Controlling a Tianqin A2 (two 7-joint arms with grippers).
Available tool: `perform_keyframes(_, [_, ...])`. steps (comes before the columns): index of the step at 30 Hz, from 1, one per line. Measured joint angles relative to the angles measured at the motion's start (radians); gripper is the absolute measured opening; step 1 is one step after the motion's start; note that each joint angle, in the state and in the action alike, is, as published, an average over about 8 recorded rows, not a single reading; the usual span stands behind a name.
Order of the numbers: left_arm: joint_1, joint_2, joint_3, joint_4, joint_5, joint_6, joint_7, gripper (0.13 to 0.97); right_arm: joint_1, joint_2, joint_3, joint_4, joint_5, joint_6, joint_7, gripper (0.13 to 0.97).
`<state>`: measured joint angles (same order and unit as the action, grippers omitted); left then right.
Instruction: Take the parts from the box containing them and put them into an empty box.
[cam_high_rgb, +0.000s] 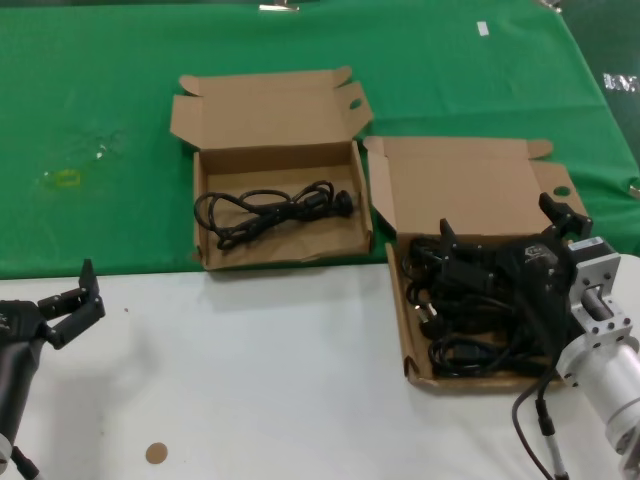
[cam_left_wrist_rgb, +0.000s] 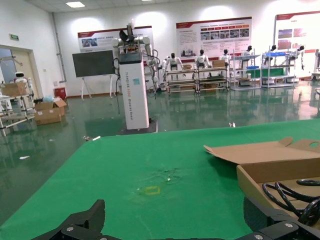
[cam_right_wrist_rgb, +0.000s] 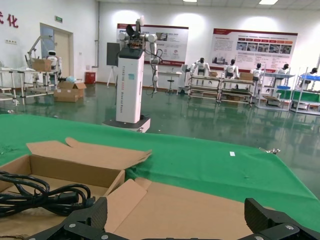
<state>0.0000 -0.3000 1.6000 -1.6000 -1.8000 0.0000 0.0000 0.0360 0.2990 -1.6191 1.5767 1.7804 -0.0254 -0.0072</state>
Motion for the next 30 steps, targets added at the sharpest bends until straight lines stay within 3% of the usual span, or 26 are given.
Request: perform_keyframes(30, [0.000,0.000,0.000,0.000,0.000,0.000,0.000,0.966,0.000,0.000,0.000,0.000,0.000,0.000,0.000,0.966])
